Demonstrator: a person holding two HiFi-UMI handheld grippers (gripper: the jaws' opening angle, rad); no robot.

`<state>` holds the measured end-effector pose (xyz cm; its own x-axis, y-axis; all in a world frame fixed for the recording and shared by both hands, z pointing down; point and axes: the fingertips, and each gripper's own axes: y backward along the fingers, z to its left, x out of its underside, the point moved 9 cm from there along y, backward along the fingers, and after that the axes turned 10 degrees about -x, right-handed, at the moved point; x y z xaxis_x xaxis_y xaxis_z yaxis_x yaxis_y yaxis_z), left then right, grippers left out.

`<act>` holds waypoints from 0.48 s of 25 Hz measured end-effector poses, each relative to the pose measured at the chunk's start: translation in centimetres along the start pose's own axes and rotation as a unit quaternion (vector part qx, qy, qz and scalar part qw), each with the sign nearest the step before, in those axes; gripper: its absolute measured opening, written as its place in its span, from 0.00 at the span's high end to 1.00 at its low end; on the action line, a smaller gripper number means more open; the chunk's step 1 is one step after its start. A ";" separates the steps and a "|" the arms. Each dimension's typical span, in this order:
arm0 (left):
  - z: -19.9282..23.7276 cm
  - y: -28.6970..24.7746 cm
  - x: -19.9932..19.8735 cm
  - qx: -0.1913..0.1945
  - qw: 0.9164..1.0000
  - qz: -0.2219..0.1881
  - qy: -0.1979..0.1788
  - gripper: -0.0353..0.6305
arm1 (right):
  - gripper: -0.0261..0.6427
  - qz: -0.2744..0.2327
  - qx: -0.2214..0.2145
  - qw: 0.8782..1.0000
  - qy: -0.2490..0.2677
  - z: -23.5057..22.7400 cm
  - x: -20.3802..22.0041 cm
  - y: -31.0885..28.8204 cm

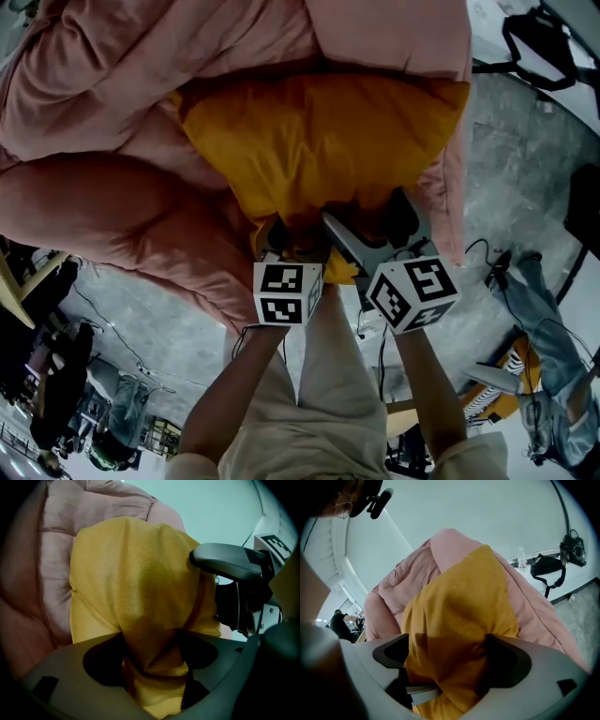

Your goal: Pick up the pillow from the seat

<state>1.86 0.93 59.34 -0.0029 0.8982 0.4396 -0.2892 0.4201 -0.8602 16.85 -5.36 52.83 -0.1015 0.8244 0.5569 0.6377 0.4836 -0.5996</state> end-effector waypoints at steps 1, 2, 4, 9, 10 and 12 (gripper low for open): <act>0.0 0.2 0.0 0.000 1.000 0.002 -0.003 0.42 | 0.14 0.002 0.005 1.000 0.002 0.0 0.1 0.0; 0.0 0.4 0.0 0.001 1.000 0.002 -0.005 0.47 | 0.22 0.003 0.014 1.000 0.004 -0.1 0.2 0.1; 0.1 0.9 0.2 0.002 1.000 0.001 -0.008 0.56 | 0.36 0.002 0.028 1.000 0.003 -0.3 0.3 0.1; 0.1 1.8 0.1 -0.002 1.000 -0.007 -0.010 0.72 | 0.55 0.011 0.050 0.999 0.011 0.2 0.1 -0.3; 0.0 1.9 0.1 -0.004 1.000 -0.007 -0.008 0.73 | 0.59 0.015 0.053 0.998 0.012 0.3 0.1 -0.2; -0.3 2.2 0.0 -0.007 1.000 -0.006 -0.003 0.75 | 0.66 0.019 0.054 0.998 0.008 0.3 0.0 0.0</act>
<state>1.48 1.84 57.39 -0.0050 0.8925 0.4510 -0.2759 0.4323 -0.8585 16.56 -5.26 52.68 -0.0657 0.8381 0.5415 0.5543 0.4819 -0.6786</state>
